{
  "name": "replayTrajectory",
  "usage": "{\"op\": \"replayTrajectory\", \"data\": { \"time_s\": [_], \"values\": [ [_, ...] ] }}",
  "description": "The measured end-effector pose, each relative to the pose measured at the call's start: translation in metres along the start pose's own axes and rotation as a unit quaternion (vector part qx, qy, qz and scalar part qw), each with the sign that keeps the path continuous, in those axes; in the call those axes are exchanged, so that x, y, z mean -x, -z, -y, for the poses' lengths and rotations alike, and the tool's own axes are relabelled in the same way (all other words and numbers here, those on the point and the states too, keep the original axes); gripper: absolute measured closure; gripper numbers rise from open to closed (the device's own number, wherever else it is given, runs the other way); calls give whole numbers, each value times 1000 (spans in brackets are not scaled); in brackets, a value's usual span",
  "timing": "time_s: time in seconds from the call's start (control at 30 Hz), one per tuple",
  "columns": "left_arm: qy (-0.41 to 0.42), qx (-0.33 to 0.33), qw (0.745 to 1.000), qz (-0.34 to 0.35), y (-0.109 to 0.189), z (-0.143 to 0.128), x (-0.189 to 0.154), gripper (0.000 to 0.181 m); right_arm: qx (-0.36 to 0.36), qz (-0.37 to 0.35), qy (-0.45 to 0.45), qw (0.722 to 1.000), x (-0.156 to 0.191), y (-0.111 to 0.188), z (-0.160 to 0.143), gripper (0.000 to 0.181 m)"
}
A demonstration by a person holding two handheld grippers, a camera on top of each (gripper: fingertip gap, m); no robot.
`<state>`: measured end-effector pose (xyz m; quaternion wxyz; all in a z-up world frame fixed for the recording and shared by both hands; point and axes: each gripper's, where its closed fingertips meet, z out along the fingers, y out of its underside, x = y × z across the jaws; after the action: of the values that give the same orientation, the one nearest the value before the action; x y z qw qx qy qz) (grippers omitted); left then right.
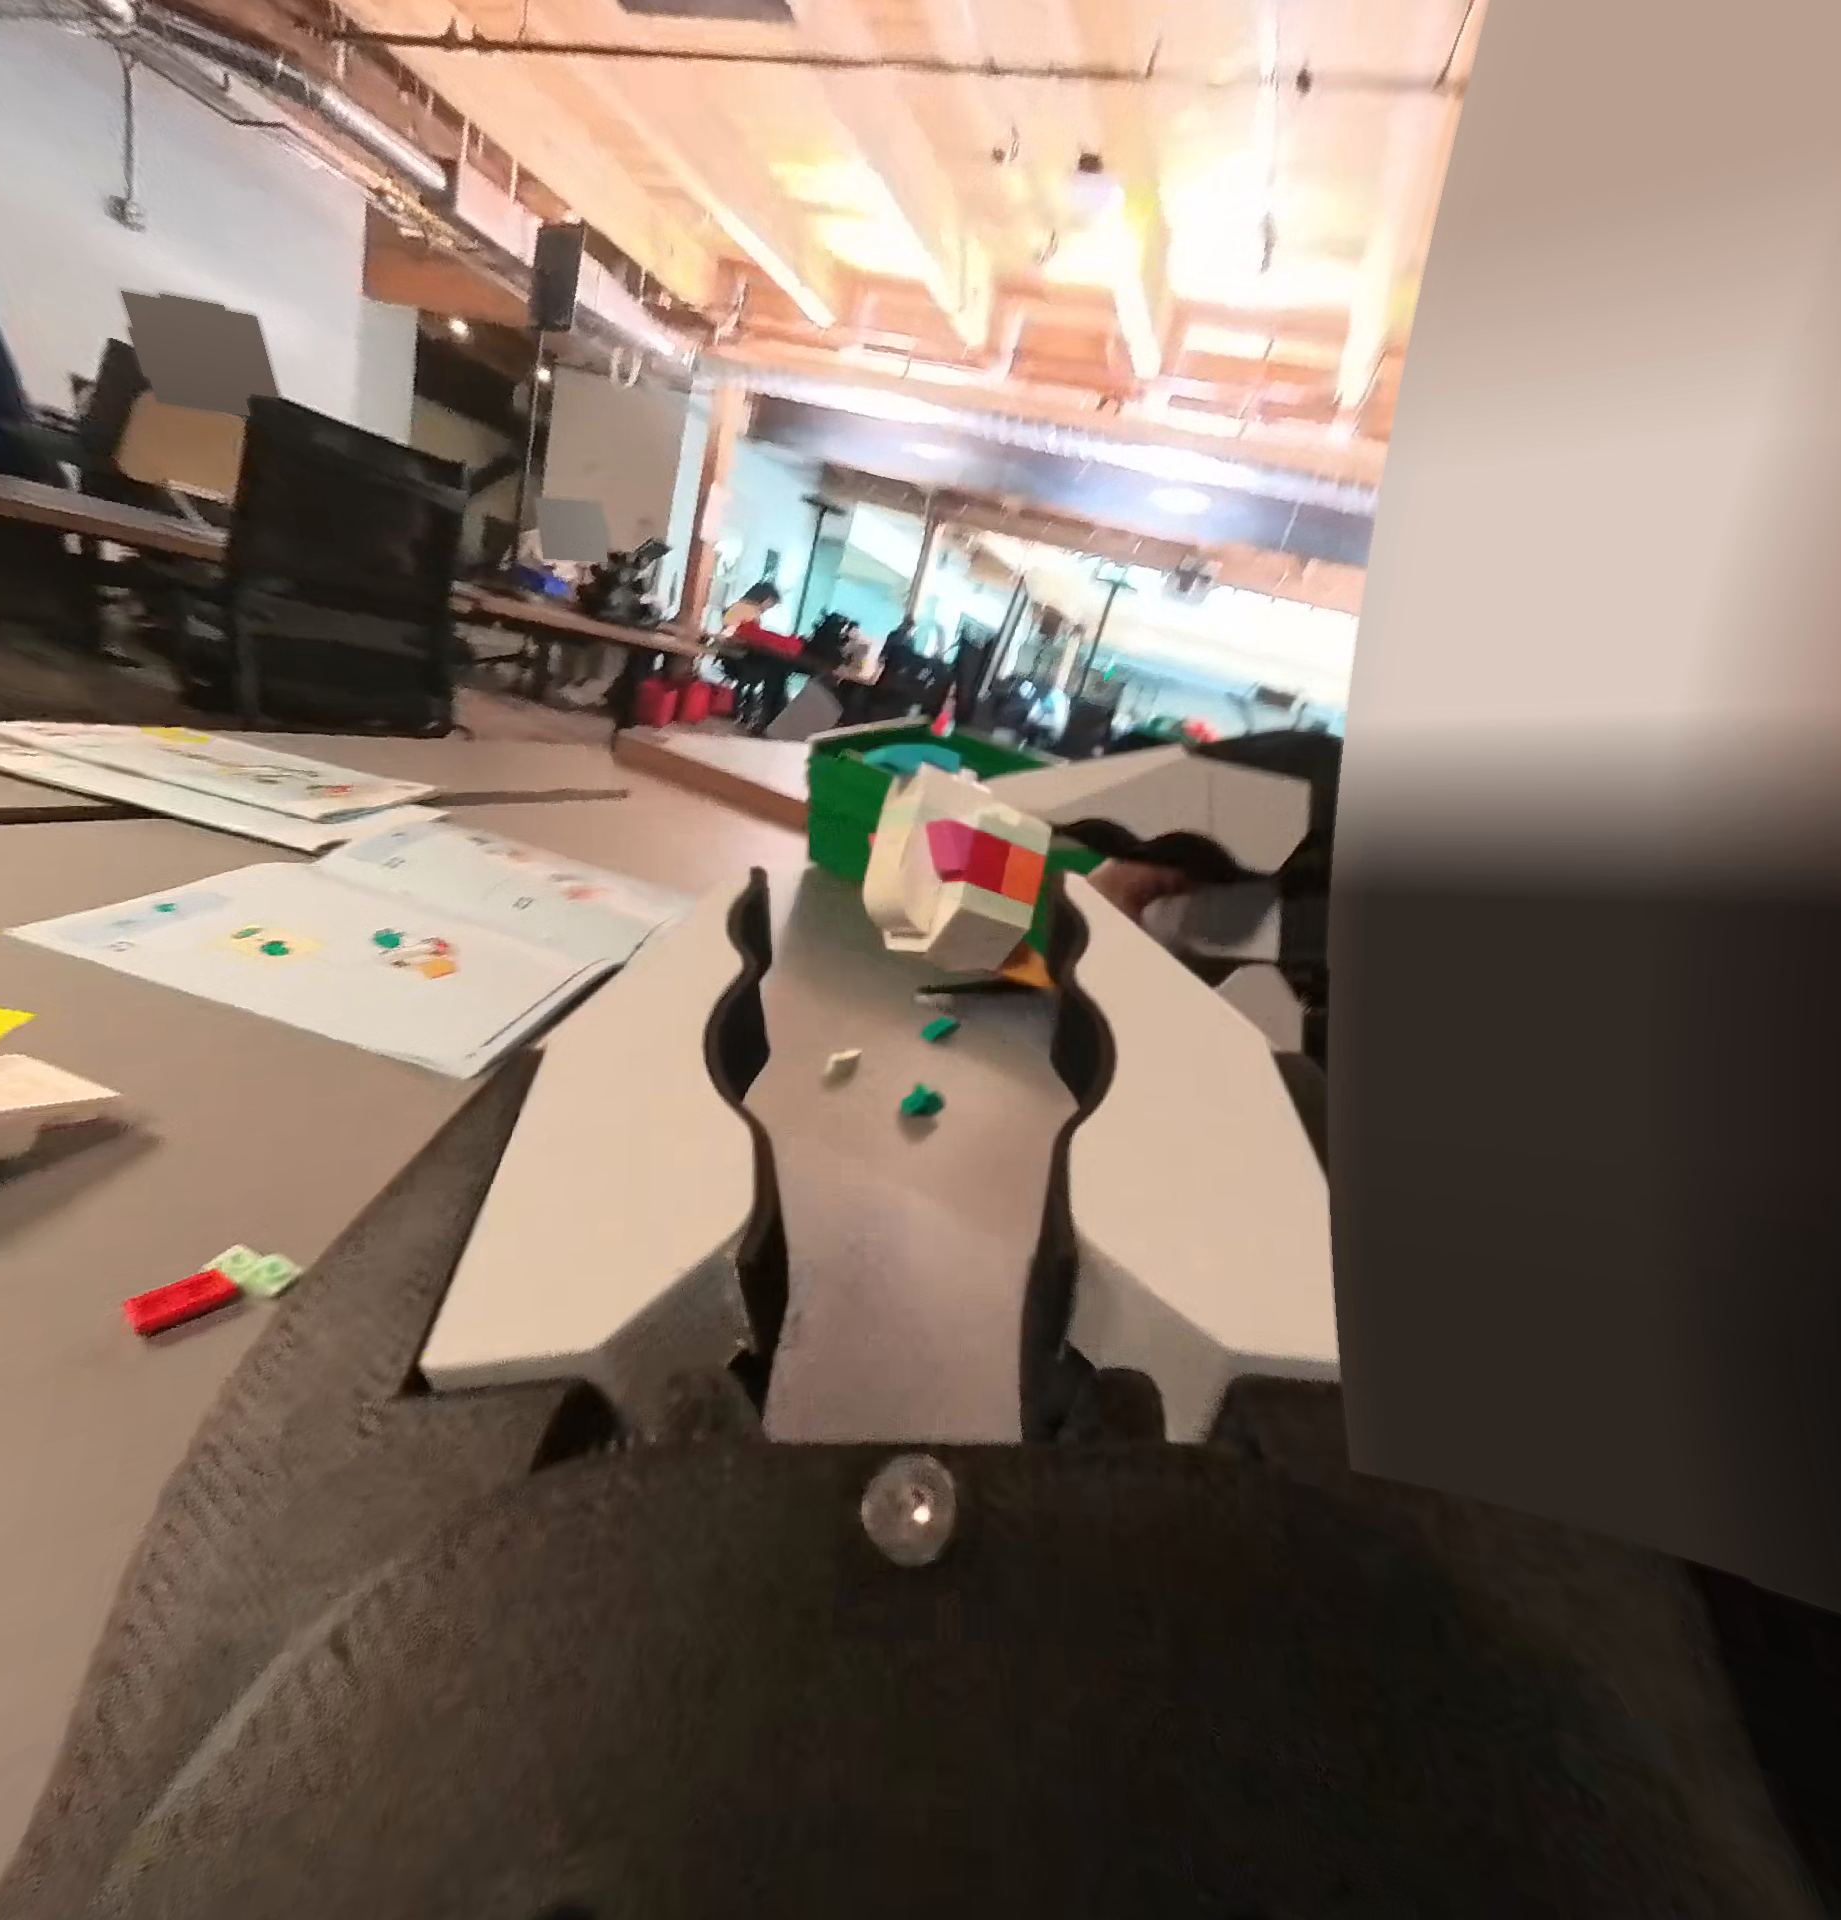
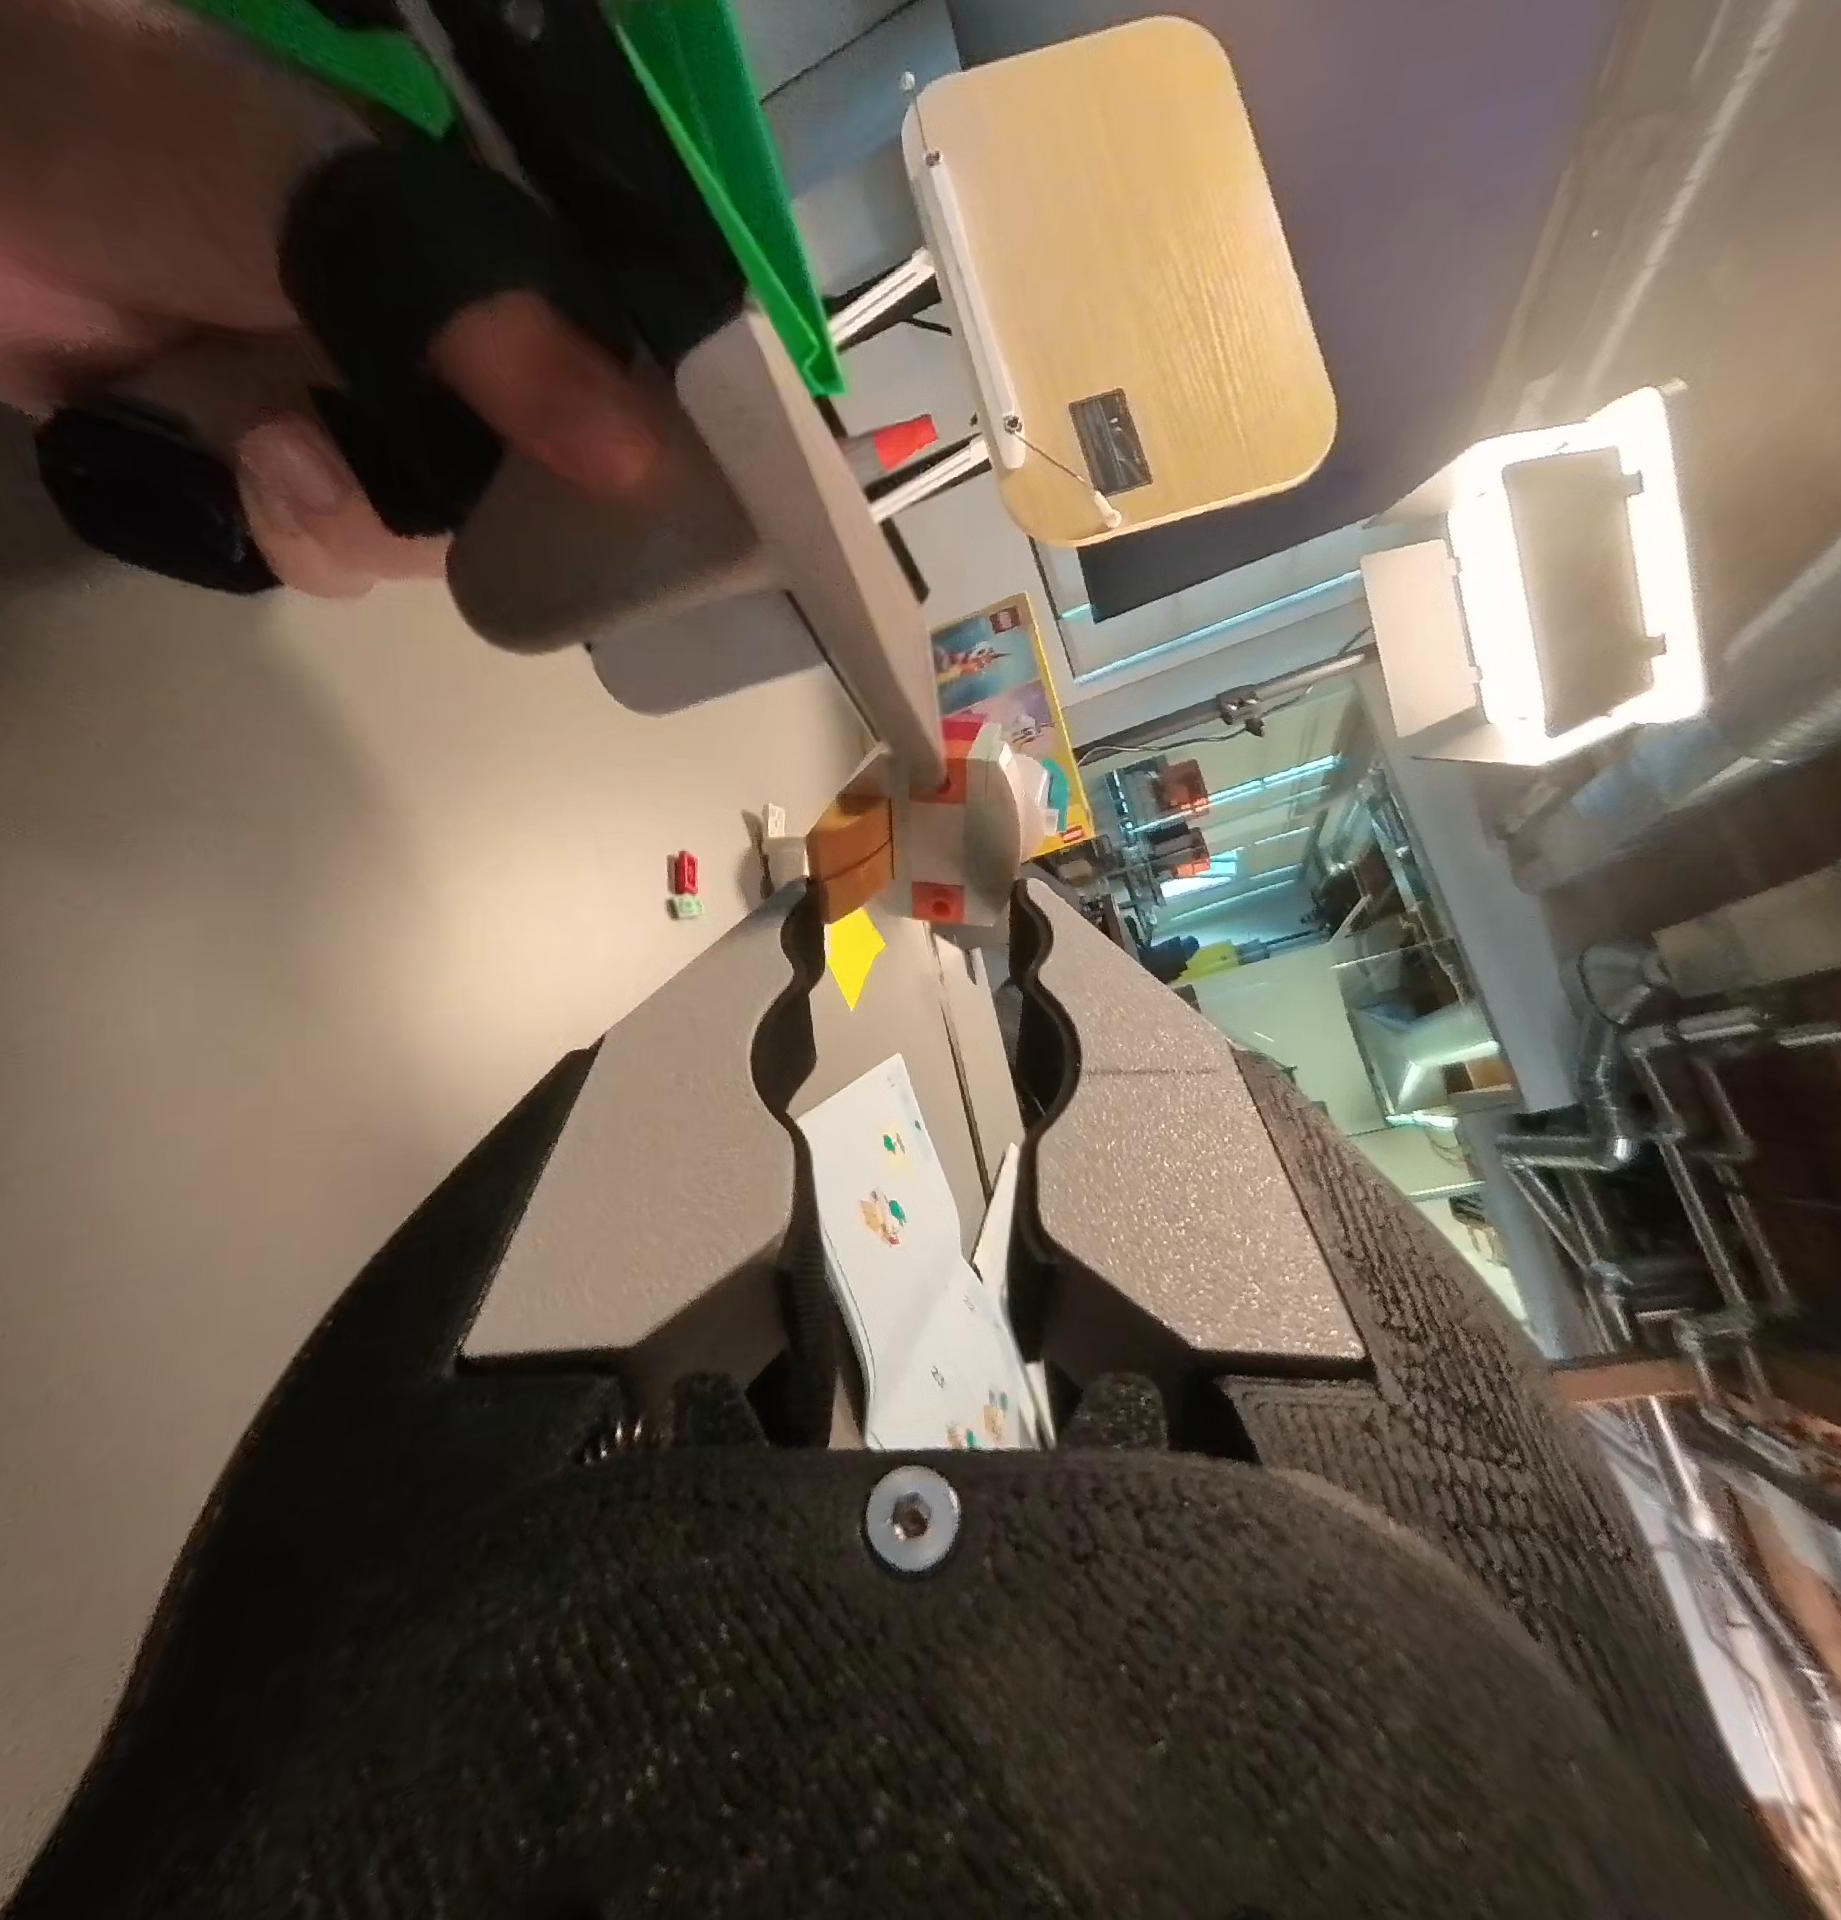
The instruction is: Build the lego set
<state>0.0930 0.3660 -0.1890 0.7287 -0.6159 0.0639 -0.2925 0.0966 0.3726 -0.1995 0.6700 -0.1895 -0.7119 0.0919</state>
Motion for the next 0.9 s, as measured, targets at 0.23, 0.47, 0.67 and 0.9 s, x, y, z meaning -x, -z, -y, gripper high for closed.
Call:
{"op": "replayTrajectory", "data": {
  "time_s": [0.23,0.47,0.67,0.9],
  "values": [
    [-85,40,995,45,-4,-11,0,145,16,8,26,999,4,-2,-4,148],
    [-74,63,994,43,-8,-20,2,146,20,13,54,998,8,-4,-3,148],
    [-82,72,993,50,-8,-21,2,152,2,20,48,999,8,0,-2,149],
    [-73,71,993,61,-5,-19,9,152,55,35,-111,992,-21,37,-61,138]
  ]
}}
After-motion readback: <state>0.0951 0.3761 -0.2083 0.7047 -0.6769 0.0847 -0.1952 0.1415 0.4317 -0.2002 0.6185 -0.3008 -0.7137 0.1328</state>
